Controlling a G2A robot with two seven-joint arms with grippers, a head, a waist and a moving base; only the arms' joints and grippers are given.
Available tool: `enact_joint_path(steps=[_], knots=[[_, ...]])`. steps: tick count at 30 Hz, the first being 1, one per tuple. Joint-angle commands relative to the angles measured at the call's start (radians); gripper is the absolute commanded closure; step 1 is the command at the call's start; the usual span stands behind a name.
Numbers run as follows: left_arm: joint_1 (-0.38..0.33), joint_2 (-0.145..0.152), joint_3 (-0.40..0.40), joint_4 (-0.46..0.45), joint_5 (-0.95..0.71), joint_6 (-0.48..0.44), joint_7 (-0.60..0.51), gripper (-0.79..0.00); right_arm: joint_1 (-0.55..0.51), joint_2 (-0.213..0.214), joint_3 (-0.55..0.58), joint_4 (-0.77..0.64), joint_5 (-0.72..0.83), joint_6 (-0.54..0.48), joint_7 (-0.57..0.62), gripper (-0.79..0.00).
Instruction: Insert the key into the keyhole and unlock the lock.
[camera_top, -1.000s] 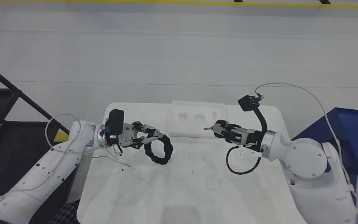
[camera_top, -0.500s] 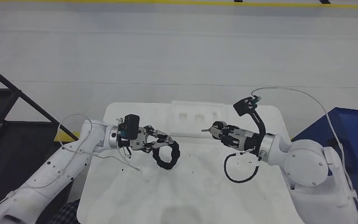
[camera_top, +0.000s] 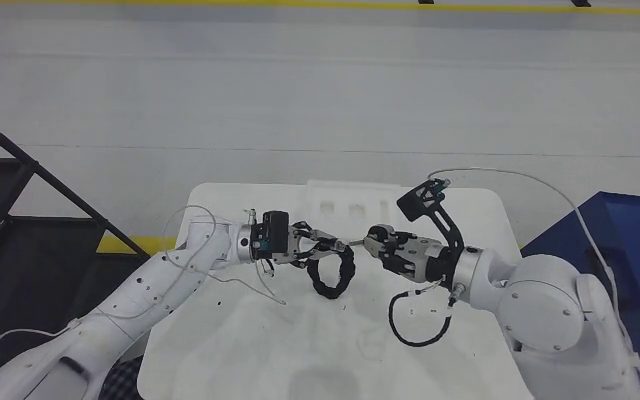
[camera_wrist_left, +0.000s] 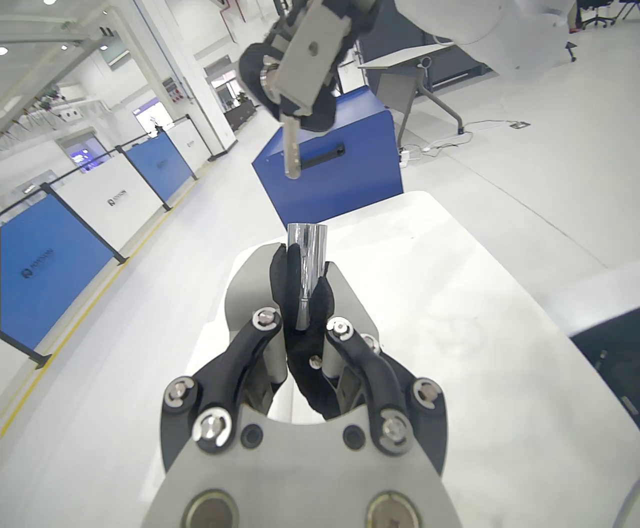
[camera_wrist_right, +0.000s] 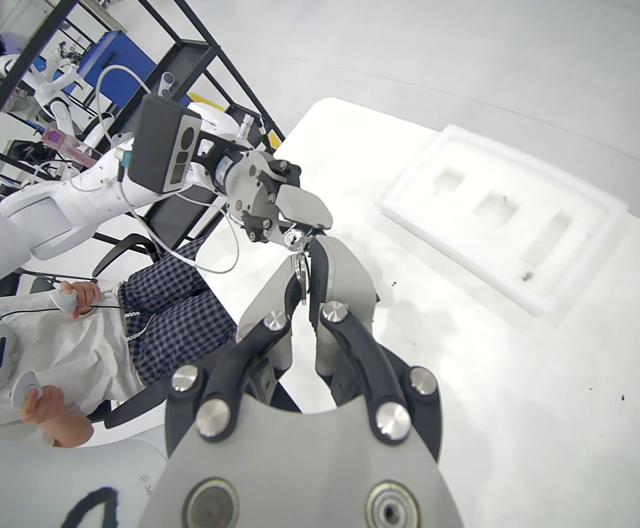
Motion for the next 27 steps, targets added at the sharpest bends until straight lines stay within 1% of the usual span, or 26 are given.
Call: enact_joint_path(steps=[1,6,9,16,20,27], knots=[[-0.012,-0.014,0.013,0.022,0.003,0.007,0.006,0.0,0.013,0.001,-0.016,-0.01,-0.027,0.009,0.01,0.0],[-0.024,-0.042,0.039,0.045,0.017,0.018,0.03,0.0,0.037,0.004,-0.055,-0.029,-0.114,0.037,0.038,0.0],[-0.016,-0.052,0.037,0.061,0.016,0.06,0.052,0.0,0.044,0.004,-0.075,-0.033,-0.155,0.072,0.053,0.0],[-0.008,-0.063,0.026,0.08,0.02,0.056,0.061,0.0,0.065,0.001,-0.116,-0.02,-0.181,0.116,0.052,0.0],[0.004,-0.066,0.015,0.069,0.041,0.092,0.056,0.0,0.07,-0.002,-0.122,-0.006,-0.162,0.161,0.042,0.0],[0.023,-0.069,-0.007,0.051,0.063,0.109,0.033,0.0,0.081,-0.004,-0.14,0.008,-0.166,0.18,0.041,0.0]])
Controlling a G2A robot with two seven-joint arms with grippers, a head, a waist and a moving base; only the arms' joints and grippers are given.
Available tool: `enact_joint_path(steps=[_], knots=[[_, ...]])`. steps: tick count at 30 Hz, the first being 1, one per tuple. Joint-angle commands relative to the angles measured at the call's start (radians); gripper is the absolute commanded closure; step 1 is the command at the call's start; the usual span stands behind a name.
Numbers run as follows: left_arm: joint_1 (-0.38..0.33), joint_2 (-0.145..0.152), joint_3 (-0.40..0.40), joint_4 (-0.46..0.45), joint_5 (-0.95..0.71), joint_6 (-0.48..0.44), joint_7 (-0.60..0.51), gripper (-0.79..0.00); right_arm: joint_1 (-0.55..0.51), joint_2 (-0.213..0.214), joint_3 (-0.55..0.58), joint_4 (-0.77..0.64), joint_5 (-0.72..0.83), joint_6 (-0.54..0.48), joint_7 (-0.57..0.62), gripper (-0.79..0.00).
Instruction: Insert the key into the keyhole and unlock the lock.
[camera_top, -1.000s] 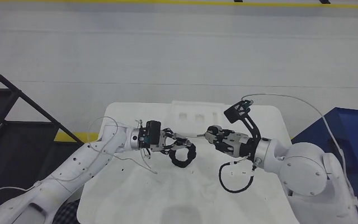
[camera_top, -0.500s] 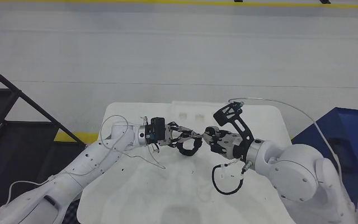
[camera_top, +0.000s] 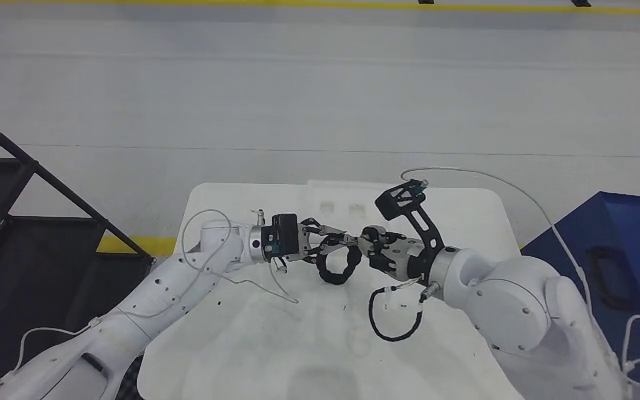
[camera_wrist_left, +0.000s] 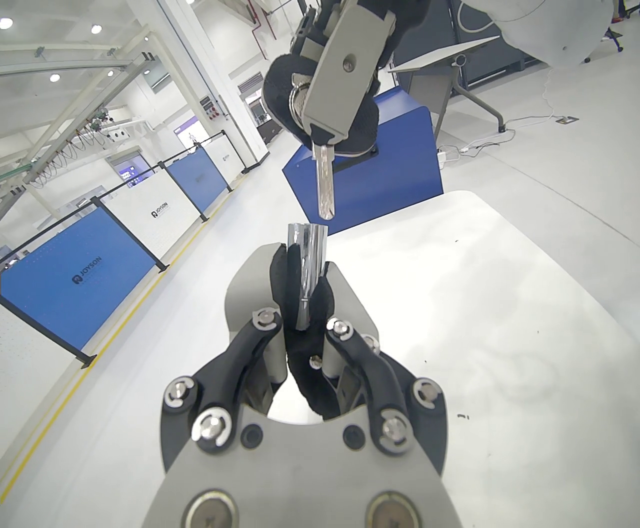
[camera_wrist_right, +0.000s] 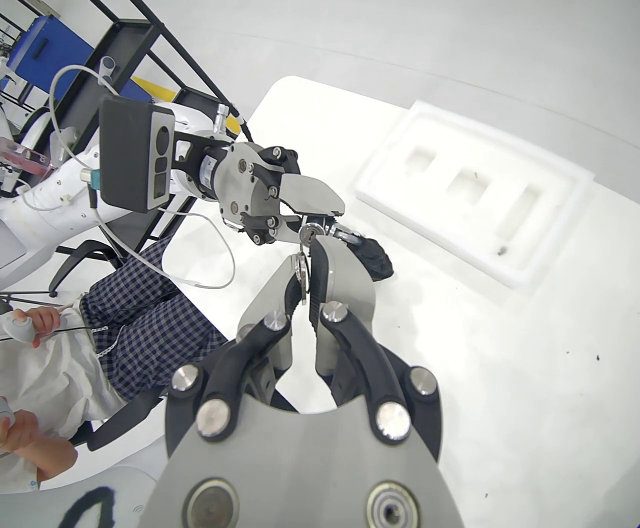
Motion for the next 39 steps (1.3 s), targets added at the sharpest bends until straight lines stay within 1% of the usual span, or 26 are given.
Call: enact_joint_path(steps=[1,8,39], knots=[[0.005,-0.001,-0.006,-0.003,0.002,0.0,-0.004,0.0,0.003,0.0,-0.004,0.001,-0.01,0.006,0.001,0.0],[0.016,-0.004,-0.025,-0.013,0.016,-0.011,-0.014,0.0,0.008,0.001,-0.013,0.008,-0.045,0.023,-0.002,0.0],[0.041,-0.036,-0.057,-0.004,0.017,-0.087,-0.033,0.0,-0.009,-0.001,-0.007,0.032,-0.003,0.013,-0.06,0.0]])
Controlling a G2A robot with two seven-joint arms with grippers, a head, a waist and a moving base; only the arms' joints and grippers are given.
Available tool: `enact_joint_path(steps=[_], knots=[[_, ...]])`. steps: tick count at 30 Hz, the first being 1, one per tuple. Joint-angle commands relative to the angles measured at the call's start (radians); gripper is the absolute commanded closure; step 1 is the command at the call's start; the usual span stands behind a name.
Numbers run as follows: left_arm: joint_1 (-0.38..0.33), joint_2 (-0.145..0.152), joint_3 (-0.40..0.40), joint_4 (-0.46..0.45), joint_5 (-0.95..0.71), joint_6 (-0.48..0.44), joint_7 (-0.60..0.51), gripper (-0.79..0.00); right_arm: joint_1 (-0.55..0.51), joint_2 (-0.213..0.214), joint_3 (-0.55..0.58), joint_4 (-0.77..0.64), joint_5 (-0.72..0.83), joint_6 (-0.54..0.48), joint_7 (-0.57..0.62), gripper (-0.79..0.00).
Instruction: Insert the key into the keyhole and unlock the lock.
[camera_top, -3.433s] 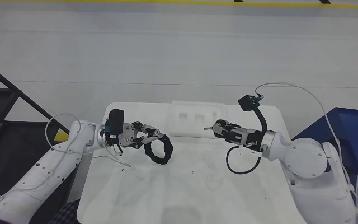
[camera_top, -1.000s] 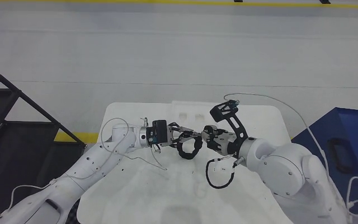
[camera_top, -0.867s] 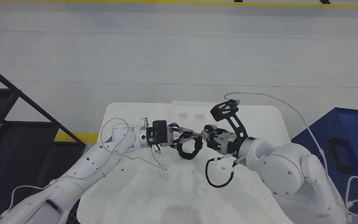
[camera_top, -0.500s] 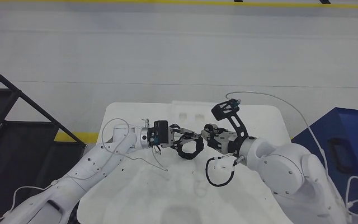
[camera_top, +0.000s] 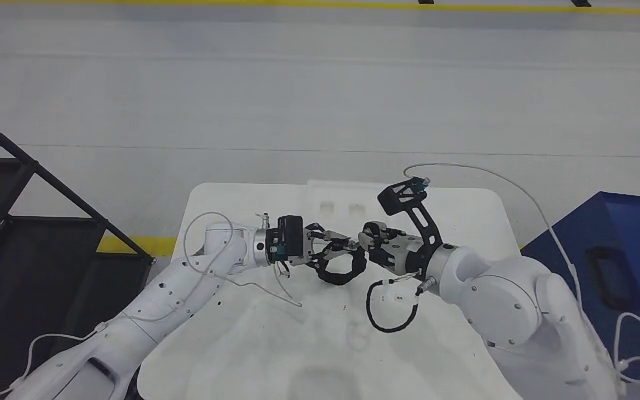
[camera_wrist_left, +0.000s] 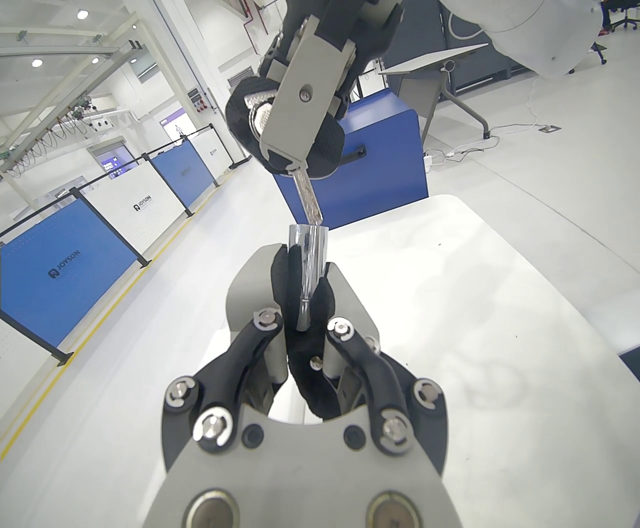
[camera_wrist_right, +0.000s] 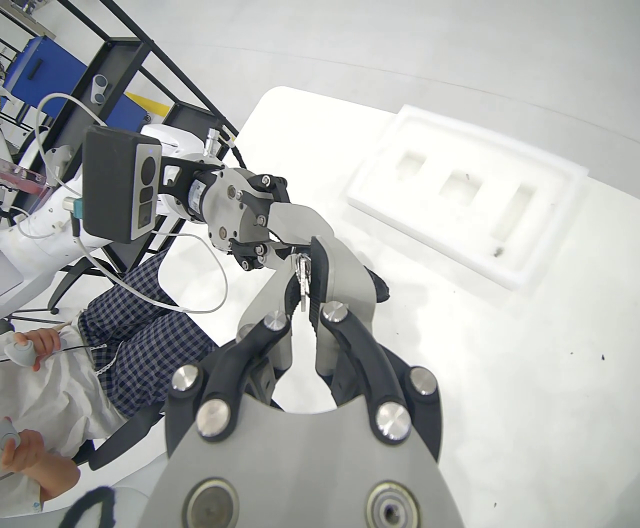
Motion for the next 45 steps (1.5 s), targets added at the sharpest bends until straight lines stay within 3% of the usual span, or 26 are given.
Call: enact_joint_path(steps=[1,19,33,40,45], knots=[[0.002,-0.002,-0.003,0.004,-0.004,-0.005,0.001,0.0,0.0,0.0,0.0,0.001,0.0,0.001,-0.002,0.0],[0.037,-0.032,-0.024,0.057,-0.191,-0.076,-0.043,0.0,-0.051,-0.007,-0.014,-0.038,-0.053,0.078,-0.153,0.0],[0.037,-0.034,-0.022,0.058,-0.195,-0.083,-0.041,0.0,-0.066,-0.009,-0.018,-0.029,-0.043,0.075,-0.186,0.0],[0.064,-0.045,-0.028,0.068,-0.233,-0.056,-0.061,0.0,-0.076,-0.01,-0.026,-0.036,-0.069,0.066,-0.196,0.0],[0.056,-0.056,-0.018,0.087,-0.151,-0.004,-0.009,0.0,-0.079,-0.013,-0.04,-0.03,-0.081,0.066,-0.203,0.0]])
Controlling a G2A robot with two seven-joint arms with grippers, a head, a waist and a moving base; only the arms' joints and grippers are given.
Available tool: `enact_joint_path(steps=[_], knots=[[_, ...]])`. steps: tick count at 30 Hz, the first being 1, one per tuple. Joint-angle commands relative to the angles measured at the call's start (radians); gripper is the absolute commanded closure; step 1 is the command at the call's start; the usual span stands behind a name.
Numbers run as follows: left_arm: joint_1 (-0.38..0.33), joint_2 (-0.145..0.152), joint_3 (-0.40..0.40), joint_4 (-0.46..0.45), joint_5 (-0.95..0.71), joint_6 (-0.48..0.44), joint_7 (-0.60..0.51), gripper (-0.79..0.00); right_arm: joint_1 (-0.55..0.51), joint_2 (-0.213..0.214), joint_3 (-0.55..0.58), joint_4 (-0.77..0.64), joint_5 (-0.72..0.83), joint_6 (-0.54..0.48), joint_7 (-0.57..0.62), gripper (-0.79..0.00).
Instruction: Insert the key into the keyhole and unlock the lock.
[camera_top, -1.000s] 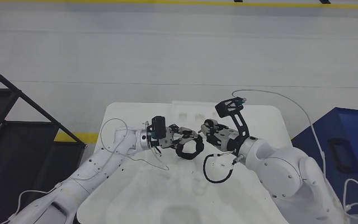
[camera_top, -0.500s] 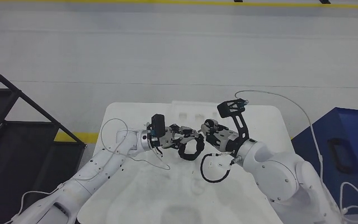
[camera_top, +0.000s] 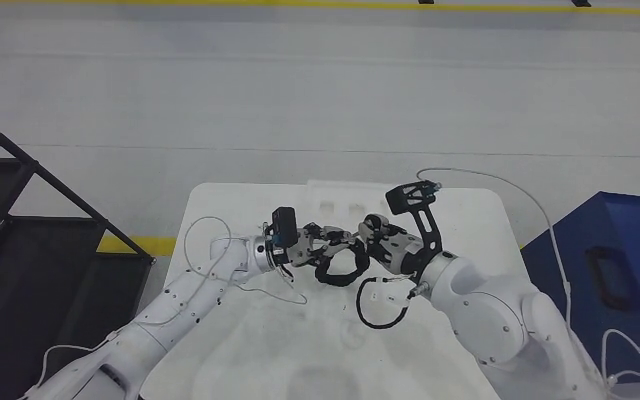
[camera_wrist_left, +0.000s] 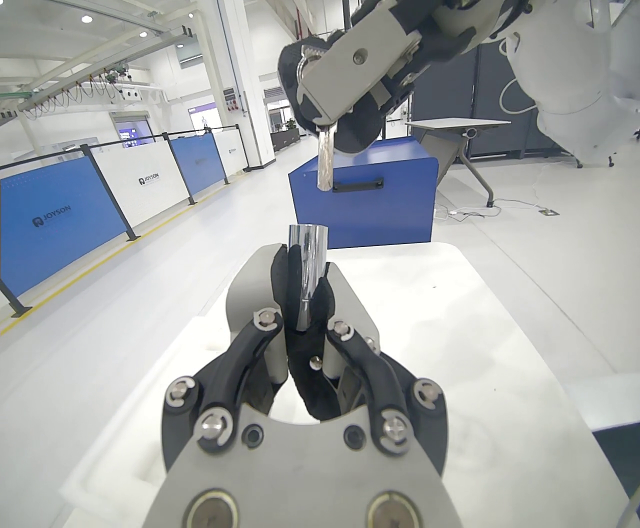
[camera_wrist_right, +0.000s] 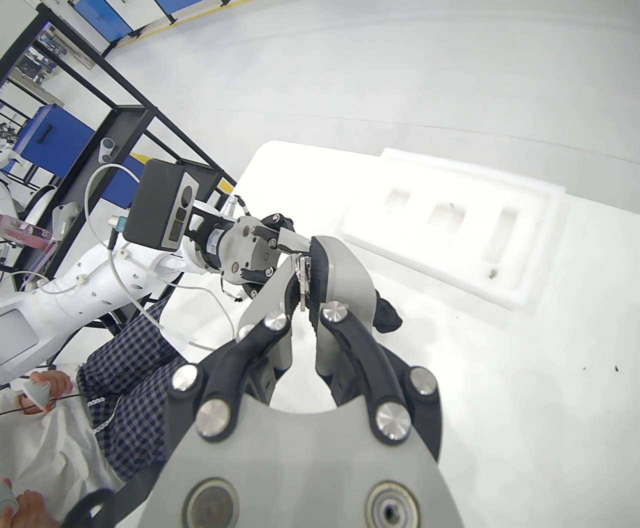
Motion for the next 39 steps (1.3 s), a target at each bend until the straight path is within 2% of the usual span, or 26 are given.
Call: enact_joint_path(steps=[1,15,39], knots=[[-0.002,-0.005,0.007,0.011,0.036,0.022,0.034,0.0,0.0,-0.001,-0.009,0.004,-0.004,-0.002,-0.002,0.0],[-0.021,-0.041,0.033,0.091,0.094,0.055,0.165,0.0,0.014,-0.014,-0.057,0.028,-0.053,0.012,-0.036,0.0],[-0.017,-0.061,0.011,0.114,0.127,0.038,0.194,0.0,0.01,-0.026,-0.055,0.036,-0.084,0.012,-0.017,0.0]])
